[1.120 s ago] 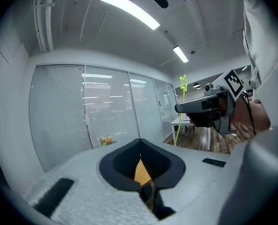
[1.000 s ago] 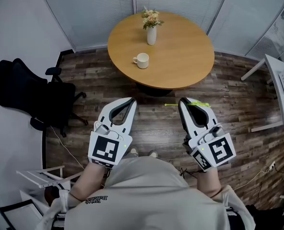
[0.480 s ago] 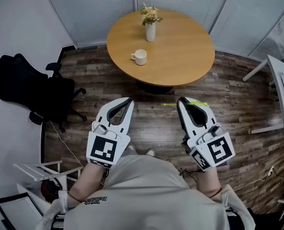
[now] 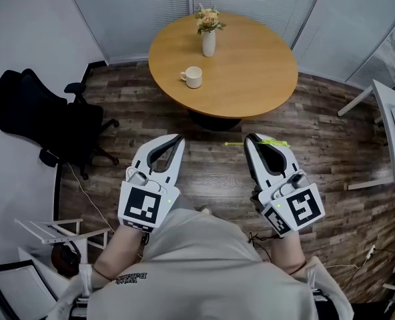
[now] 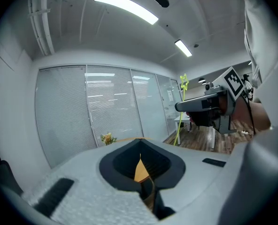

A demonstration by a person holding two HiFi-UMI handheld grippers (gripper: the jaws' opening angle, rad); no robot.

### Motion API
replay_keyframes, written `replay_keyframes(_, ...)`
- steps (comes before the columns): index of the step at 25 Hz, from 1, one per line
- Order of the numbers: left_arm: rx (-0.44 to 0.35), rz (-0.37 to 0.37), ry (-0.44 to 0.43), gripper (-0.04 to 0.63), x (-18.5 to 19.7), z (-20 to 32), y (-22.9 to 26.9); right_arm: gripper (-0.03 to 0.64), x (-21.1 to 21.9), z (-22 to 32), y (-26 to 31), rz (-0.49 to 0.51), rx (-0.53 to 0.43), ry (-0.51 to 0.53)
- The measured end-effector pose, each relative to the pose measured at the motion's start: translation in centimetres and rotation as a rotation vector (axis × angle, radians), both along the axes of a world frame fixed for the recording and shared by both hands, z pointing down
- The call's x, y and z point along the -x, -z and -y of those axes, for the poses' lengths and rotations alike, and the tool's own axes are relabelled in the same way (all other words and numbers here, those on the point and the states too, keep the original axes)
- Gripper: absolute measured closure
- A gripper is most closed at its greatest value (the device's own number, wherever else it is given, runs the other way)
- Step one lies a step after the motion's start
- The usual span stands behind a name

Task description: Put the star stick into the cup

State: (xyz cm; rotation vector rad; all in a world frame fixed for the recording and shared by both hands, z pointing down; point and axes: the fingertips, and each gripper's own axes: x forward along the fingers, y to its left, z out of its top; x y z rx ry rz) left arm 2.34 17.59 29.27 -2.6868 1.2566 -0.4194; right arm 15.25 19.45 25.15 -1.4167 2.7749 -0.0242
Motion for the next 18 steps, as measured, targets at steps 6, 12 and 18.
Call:
replay_keyframes(6, 0.001, -0.021, -0.005, 0.572, -0.2, -0.2, 0.3, 0.580, 0.6, -0.1, -0.2, 0.005, -0.001, 0.021)
replay_keyframes(12, 0.004, -0.024, -0.002, 0.572, 0.4, 0.3, -0.3, 0.580, 1.4, 0.7, -0.9, 0.003, 0.004, 0.028)
replay_keyframes(18, -0.002, -0.051, -0.020, 0.572, 1.0, 2.3, -0.3, 0.580, 2.7, 2.8, -1.4, 0.006, 0.024, 0.036)
